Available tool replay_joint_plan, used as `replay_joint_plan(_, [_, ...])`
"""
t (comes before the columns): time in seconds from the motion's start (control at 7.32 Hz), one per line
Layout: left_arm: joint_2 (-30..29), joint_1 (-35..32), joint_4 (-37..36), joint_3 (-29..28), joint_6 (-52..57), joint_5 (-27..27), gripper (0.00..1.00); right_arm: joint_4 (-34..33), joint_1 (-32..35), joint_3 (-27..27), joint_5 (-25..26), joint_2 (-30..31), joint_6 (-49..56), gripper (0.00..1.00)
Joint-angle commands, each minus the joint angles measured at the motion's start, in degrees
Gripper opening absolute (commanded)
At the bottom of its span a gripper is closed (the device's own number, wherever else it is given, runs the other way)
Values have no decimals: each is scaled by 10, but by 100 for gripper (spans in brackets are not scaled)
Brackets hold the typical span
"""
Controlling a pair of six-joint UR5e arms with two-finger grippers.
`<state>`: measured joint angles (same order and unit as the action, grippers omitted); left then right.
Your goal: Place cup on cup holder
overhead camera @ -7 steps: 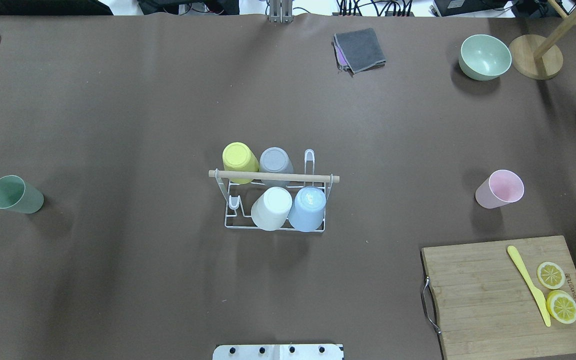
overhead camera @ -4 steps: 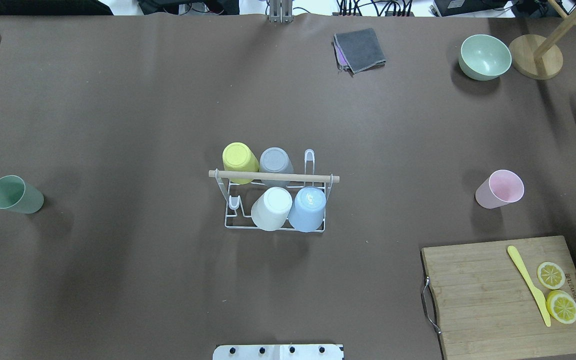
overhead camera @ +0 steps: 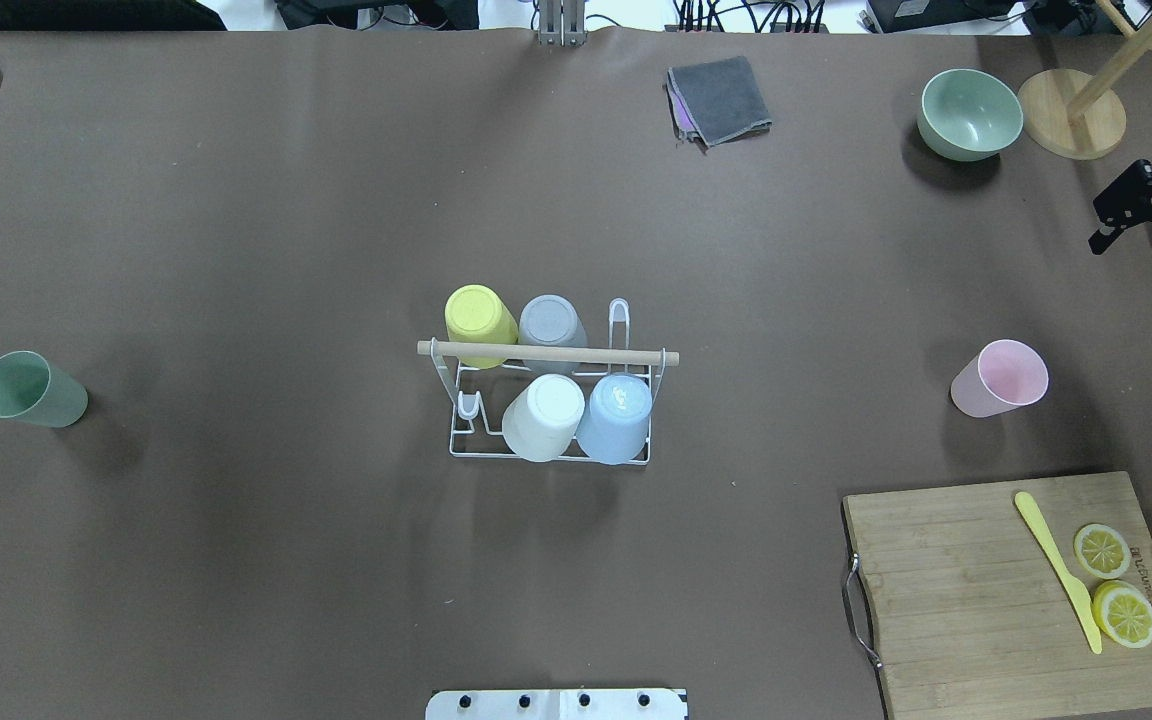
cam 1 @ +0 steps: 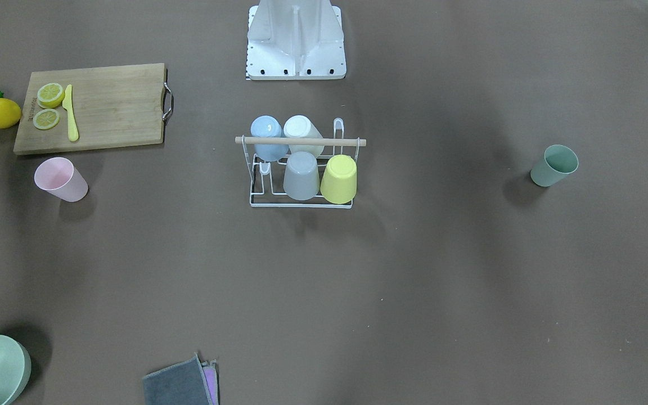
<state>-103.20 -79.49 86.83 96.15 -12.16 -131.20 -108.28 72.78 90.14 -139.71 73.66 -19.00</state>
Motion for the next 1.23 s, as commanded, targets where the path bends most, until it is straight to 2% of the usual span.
replay_joint_plan(0.0, [-93, 19, -59, -52, -5, 2, 98, -36, -22, -51, -10, -50, 5, 98])
replay_joint_plan(0.27, [-146, 39, -101, -88, -6, 16, 98, -41, -46, -72, -14, -65, 8, 98])
replay_joint_plan(0.68, [-170, 93, -101, -112, -86, 54, 98, -48, -90, -70, -13, -65, 8, 99])
replay_joint_plan(1.09, [-172, 101, -104, -131, -79, 54, 98, -63, -124, -72, -14, -70, 9, 99])
